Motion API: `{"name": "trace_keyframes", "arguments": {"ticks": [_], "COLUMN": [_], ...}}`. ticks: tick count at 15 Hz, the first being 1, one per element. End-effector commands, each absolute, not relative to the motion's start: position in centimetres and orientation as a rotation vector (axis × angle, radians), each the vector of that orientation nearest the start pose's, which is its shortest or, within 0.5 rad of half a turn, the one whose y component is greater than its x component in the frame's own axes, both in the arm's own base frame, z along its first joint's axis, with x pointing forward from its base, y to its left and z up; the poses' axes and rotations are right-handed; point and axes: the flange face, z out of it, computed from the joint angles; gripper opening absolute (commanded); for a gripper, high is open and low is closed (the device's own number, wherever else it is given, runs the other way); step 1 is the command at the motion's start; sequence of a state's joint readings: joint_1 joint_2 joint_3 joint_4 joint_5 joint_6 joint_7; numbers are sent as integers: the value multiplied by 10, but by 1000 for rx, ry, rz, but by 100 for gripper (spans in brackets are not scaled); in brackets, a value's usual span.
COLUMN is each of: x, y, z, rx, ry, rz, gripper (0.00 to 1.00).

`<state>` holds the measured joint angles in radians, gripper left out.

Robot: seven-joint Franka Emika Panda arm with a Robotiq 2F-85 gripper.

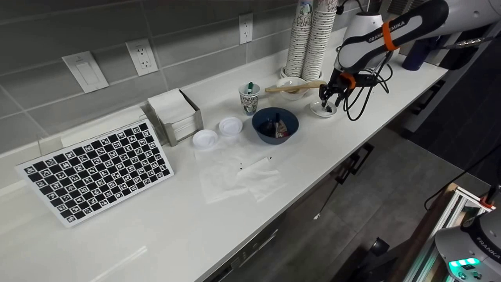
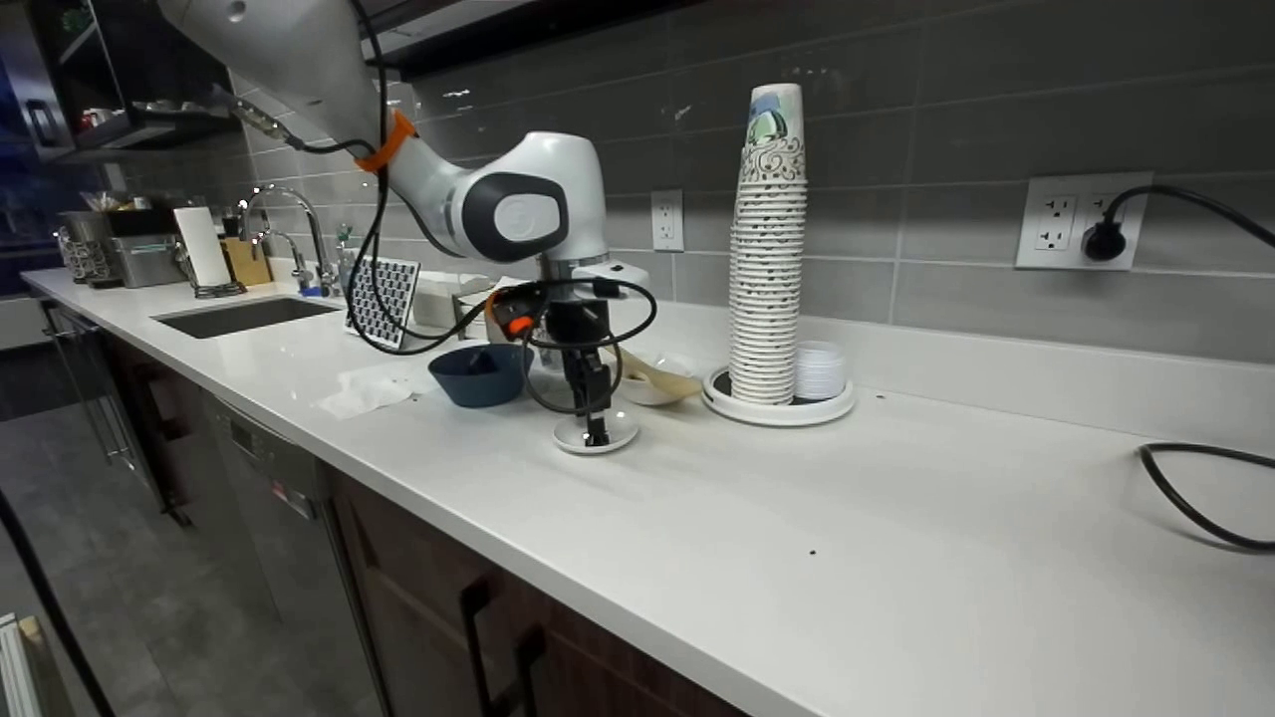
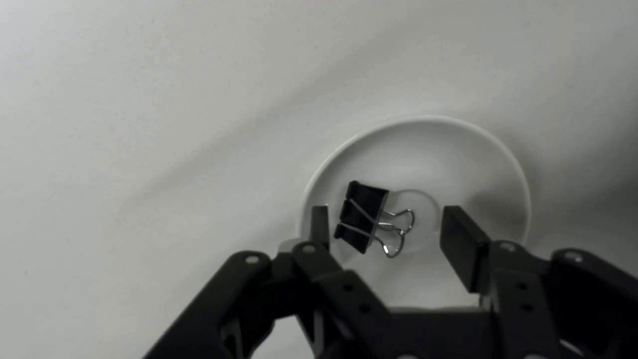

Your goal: Pick up the black objects from the white plate and put them in the blue bowl

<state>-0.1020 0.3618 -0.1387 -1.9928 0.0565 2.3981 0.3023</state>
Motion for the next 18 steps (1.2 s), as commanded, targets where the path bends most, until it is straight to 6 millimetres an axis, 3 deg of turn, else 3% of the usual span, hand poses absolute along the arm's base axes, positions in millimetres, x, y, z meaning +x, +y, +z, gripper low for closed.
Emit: {"name": "trace_keyframes", "arguments": {"ticks": [1, 3, 4, 5, 11, 14, 18], "x": [609, 611, 610, 610, 608, 595, 587], "y": [-138, -137, -138, -138, -133, -108, -54], "z": [284, 283, 283, 283, 294, 329, 383], "rx": [-3041, -3050, -3060, -3071, -3101, -3093, -3094], "ry": [931, 952, 966, 979, 963, 740, 423], "rz": [-92, -83, -67, -60, -28, -103, -276], "gripper": [33, 24, 9, 3, 1, 1, 1]}}
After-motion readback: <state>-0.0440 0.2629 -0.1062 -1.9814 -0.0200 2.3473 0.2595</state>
